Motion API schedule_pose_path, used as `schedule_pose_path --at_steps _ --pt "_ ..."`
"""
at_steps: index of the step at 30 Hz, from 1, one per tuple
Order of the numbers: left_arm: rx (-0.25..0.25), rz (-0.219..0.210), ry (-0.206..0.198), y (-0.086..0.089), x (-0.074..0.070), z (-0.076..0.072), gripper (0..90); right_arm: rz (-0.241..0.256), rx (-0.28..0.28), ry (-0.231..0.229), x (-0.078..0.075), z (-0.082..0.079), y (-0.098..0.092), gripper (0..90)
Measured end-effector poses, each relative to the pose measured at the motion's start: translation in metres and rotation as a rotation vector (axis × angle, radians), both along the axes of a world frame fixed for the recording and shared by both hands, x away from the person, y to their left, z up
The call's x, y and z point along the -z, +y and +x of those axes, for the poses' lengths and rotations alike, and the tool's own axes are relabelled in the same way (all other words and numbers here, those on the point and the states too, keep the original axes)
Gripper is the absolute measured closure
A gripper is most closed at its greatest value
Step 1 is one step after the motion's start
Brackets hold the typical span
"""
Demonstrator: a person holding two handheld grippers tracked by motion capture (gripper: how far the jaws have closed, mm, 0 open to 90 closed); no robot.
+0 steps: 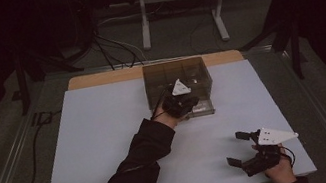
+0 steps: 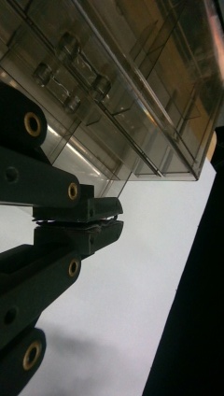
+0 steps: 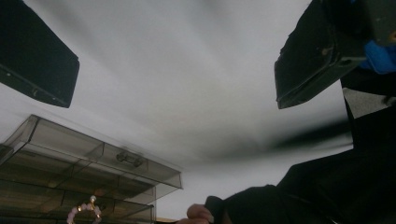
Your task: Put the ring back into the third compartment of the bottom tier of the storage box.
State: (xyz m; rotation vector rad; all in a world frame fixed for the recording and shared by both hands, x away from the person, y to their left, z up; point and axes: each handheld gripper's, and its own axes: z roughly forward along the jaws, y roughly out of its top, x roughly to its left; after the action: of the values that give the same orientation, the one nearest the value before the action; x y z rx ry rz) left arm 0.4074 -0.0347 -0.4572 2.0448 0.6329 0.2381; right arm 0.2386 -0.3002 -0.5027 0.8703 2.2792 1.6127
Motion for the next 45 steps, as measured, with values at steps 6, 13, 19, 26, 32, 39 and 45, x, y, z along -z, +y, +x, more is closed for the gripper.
schedule_pose_path --at_steps 6,13,19,26,32,39,45 --pt "-0.008 0.007 -0.006 -0.004 0.004 0.003 89.4 0.005 0.000 -0.001 0.000 0.000 0.000 0.0" --pt "-0.015 0.011 0.006 -0.007 0.009 0.007 89.4 0.008 0.000 0.001 0.000 0.000 0.000 0.0" --pt "-0.021 -0.002 0.026 -0.012 0.014 0.013 89.3 0.012 -0.001 0.002 0.000 0.000 -0.001 0.0" --pt "-0.032 0.006 0.027 -0.019 0.017 0.018 89.3 0.015 -0.005 0.004 0.000 0.000 0.000 0.0" --pt "-0.027 0.022 0.022 -0.028 0.022 0.023 89.3 0.019 -0.004 0.003 -0.001 -0.001 -0.001 0.0" --pt "-0.023 0.051 0.013 -0.035 0.024 0.024 80.5 0.016 -0.006 0.006 0.000 -0.001 -0.002 0.0" --pt "-0.044 0.059 0.021 -0.037 0.017 0.019 58.4 0.014 -0.007 0.007 0.000 -0.001 -0.001 0.0"
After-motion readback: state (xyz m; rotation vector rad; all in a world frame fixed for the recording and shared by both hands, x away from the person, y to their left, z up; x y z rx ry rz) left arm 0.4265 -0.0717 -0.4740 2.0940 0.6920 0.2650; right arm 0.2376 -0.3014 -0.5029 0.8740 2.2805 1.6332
